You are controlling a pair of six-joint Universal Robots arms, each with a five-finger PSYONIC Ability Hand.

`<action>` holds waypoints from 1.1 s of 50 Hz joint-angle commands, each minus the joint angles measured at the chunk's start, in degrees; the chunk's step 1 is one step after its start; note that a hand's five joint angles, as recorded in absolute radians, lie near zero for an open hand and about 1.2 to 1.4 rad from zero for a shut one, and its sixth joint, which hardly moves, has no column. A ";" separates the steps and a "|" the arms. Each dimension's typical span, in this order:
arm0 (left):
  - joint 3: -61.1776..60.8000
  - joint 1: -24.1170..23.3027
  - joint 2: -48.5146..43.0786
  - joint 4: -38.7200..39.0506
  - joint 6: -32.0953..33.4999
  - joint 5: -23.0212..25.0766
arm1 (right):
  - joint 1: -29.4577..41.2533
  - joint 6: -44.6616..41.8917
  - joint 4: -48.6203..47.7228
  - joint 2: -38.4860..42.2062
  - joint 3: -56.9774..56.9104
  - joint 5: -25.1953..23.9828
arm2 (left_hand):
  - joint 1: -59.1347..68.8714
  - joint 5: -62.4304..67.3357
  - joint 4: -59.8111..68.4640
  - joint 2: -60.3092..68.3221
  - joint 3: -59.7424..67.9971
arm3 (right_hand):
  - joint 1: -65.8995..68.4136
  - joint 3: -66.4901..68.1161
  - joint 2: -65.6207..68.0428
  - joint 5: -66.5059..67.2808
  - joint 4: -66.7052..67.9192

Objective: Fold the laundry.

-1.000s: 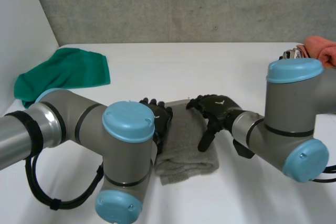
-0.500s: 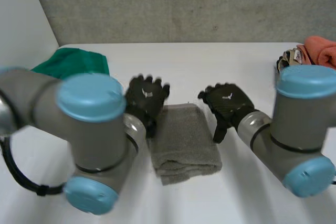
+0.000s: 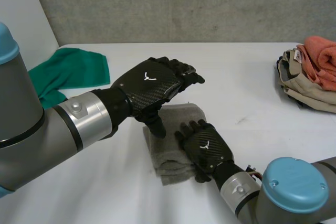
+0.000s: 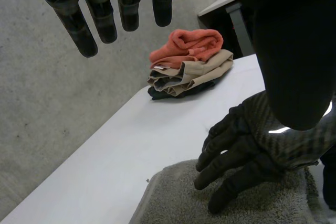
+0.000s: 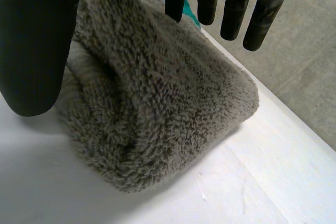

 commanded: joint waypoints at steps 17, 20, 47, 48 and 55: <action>-0.08 -0.47 -0.11 0.34 -0.22 -2.23 | 0.21 -2.63 -3.31 8.36 -12.13 0.59 | 2.23 1.20 2.13 2.08 1.85 | 12.01 11.23 10.45 10.15 9.97; 0.01 -0.38 0.15 0.34 -0.22 -2.32 | 0.12 -2.27 -2.70 8.97 -14.06 0.59 | 2.40 1.37 2.30 2.25 2.02 | 12.01 11.23 10.45 10.15 9.97; 0.01 1.72 2.79 0.52 -0.22 -2.32 | -12.01 -3.06 -2.34 8.89 -26.54 -2.21 | 2.73 1.71 2.64 2.59 2.36 | 68.80 68.03 67.25 66.95 66.77; 0.10 1.99 2.96 0.52 -0.22 -2.32 | -12.79 -3.24 -2.43 8.71 -28.38 -3.78 | 2.73 1.71 2.64 2.59 2.36 | 68.80 68.03 67.25 66.95 66.77; 0.10 2.69 3.40 0.87 -0.40 -2.32 | -16.05 -3.06 -2.78 8.89 -39.02 -7.05 | 2.73 1.71 2.64 2.59 2.36 | 68.80 68.03 67.25 66.95 66.77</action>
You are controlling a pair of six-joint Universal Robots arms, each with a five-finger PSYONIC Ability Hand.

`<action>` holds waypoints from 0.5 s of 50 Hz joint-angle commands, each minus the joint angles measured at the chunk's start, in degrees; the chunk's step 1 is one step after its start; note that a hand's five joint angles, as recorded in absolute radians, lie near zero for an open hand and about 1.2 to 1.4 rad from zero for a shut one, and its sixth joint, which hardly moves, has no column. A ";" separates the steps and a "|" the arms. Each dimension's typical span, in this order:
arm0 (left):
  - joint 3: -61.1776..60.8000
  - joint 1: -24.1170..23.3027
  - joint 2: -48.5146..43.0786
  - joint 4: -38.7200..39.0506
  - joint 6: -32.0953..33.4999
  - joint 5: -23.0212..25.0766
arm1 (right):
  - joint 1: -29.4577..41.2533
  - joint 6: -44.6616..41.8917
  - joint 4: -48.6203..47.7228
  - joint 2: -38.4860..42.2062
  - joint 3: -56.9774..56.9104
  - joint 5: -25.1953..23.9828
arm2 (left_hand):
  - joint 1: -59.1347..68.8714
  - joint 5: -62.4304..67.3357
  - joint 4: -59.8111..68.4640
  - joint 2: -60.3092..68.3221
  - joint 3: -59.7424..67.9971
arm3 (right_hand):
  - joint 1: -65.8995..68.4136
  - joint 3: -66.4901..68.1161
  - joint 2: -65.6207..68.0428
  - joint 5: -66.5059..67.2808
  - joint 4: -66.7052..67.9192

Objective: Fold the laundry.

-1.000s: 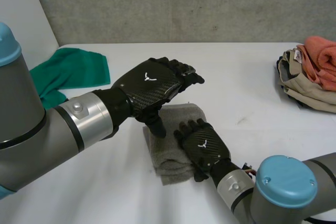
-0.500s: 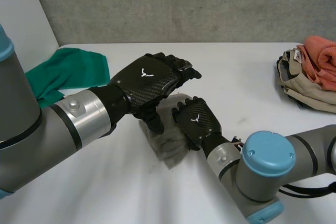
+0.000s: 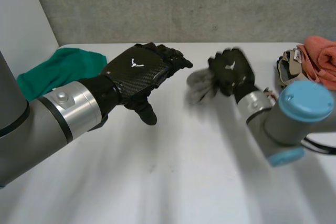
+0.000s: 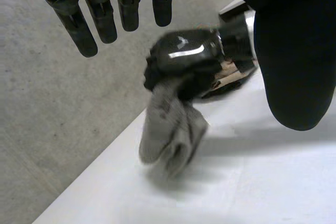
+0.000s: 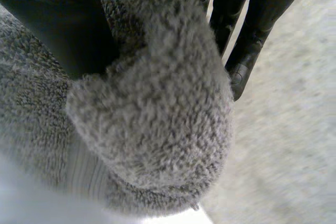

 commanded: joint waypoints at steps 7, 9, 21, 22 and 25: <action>-0.13 0.67 1.12 0.34 -0.14 0.00 | -9.36 0.05 -0.45 -0.13 -20.49 -1.32 | 2.90 1.87 2.80 2.75 2.51 | 28.61 14.63 14.18 18.18 12.01; -0.13 0.67 1.21 0.34 -0.14 0.00 | -12.26 0.14 -0.45 -0.48 -22.51 -0.52 | 2.90 1.87 2.80 2.75 2.51 | 28.61 14.63 14.18 18.18 12.01; -0.48 0.67 1.12 1.04 -0.22 0.00 | -28.61 0.76 -0.98 -0.49 -21.99 -2.36 | 2.90 1.87 2.80 2.75 2.51 | 28.61 14.63 14.18 18.18 12.01; -0.57 0.67 1.12 1.13 -0.22 0.00 | -29.67 0.76 -0.98 0.48 -21.55 -2.98 | 2.90 1.87 2.80 2.75 2.51 | 28.61 14.63 14.18 18.18 12.01; -0.57 0.58 1.03 1.30 -0.31 0.00 | -33.36 0.67 -0.89 4.61 -19.80 -7.01 | 2.90 1.87 2.80 2.75 2.51 | 28.61 14.63 14.18 18.18 12.01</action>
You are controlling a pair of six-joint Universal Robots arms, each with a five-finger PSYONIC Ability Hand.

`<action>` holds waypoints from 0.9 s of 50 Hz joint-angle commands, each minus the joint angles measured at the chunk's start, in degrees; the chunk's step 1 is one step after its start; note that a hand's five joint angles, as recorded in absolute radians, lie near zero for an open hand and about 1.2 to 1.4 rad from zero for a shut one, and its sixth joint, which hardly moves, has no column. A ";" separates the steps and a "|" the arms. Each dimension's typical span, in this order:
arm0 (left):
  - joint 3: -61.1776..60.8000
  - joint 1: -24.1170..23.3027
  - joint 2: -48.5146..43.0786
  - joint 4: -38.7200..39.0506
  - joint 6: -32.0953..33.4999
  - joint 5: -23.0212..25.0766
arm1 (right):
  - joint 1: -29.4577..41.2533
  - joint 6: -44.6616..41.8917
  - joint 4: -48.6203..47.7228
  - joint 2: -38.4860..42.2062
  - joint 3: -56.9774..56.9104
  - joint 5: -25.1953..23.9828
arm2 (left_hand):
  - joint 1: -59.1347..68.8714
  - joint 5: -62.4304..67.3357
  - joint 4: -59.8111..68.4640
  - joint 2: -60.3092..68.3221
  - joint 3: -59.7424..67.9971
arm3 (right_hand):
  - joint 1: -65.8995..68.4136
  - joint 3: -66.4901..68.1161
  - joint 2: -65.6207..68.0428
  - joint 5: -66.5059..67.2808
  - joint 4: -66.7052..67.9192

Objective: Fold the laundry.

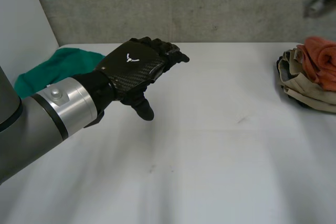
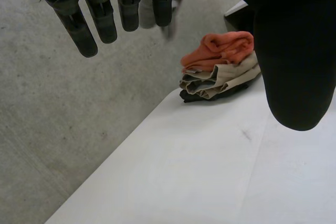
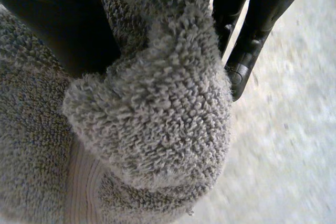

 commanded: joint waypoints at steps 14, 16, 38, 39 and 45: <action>-0.52 -0.62 -0.90 0.89 -0.10 0.00 | -19.64 -2.04 0.89 10.39 15.22 -15.06 | 2.90 1.87 2.80 2.75 2.51 | 27.89 14.03 13.96 17.63 12.02; -0.52 -0.70 -0.90 0.89 -0.10 -0.09 | -20.09 -1.78 0.90 9.33 15.84 -16.03 | 2.90 1.87 2.80 2.75 2.51 | 27.89 14.03 13.96 17.63 12.02; -0.35 -0.79 -0.64 0.97 -1.77 -0.09 | -19.74 8.83 -0.59 5.72 -2.68 -16.73 | 2.90 1.87 2.80 2.75 2.51 | 27.89 14.03 13.96 17.63 12.02; -0.35 -0.79 -0.64 0.98 -1.77 0.00 | -19.30 9.81 -1.12 6.07 -3.48 -16.74 | 2.90 1.87 2.80 2.75 2.51 | 27.89 14.03 13.96 17.63 12.02; -0.52 -0.79 -0.64 0.89 -1.86 -0.09 | -16.93 16.22 -12.52 7.92 -3.32 -20.33 | 3.07 2.04 2.97 2.92 2.68 | 27.89 14.03 13.96 17.63 12.02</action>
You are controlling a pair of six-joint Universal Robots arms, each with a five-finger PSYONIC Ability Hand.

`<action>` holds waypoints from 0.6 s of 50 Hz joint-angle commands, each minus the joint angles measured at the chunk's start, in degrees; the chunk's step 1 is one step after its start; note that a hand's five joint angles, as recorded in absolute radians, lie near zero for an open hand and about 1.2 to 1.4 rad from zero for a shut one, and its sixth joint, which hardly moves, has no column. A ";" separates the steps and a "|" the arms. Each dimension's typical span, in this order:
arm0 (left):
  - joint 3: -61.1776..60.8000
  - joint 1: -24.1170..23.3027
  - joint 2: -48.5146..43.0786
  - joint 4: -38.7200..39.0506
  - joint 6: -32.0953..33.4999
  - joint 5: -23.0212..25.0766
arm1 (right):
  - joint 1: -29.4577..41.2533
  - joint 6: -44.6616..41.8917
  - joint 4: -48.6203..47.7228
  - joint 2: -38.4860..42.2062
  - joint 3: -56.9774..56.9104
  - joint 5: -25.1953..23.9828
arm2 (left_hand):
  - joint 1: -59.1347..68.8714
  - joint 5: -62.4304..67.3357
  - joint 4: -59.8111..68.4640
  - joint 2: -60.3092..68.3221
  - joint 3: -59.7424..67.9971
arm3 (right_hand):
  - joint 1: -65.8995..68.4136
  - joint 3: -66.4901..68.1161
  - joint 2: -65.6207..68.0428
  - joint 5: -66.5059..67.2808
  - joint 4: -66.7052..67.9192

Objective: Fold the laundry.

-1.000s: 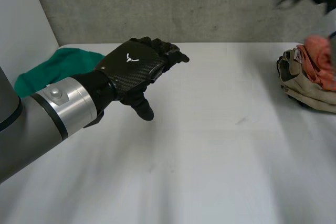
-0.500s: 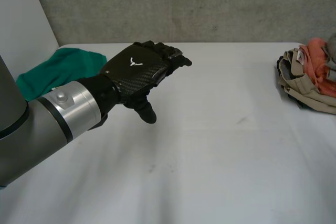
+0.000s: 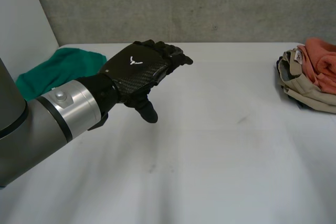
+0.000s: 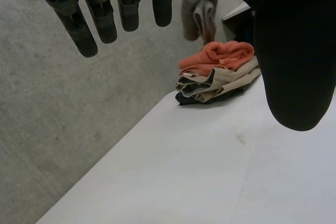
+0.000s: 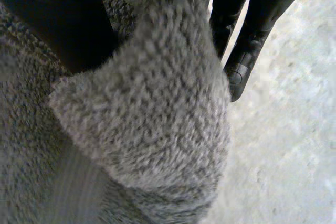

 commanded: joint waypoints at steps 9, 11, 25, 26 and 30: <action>-0.24 -0.08 -0.08 -0.03 -0.27 -0.05 | 2.31 16.53 -23.46 7.23 7.83 -9.55 | 3.07 2.04 2.97 2.92 2.68 | 27.88 12.56 13.55 16.03 12.00; -0.24 -0.35 -0.17 -0.03 -0.18 -0.05 | 2.14 16.88 -24.97 8.47 9.33 -10.70 | 3.07 2.04 2.97 2.92 2.68 | 27.88 12.56 13.55 16.03 12.00; -0.15 -0.79 -1.05 0.05 -0.18 -0.05 | -2.34 16.27 -26.64 13.49 12.76 -14.48 | 3.07 2.04 2.97 2.92 2.68 | 27.88 12.56 13.55 16.03 12.00; -0.15 -0.79 -1.05 0.05 -0.18 -0.05 | -2.78 16.27 -26.56 13.14 12.94 -14.48 | 3.07 2.04 2.97 2.92 2.68 | 27.88 12.56 13.55 16.03 12.00; -0.15 -0.87 -1.05 0.05 -0.27 -0.05 | -4.37 16.36 -24.37 11.21 14.17 -14.66 | 3.07 2.04 2.97 2.92 2.68 | 15.95 0.62 1.61 4.09 0.06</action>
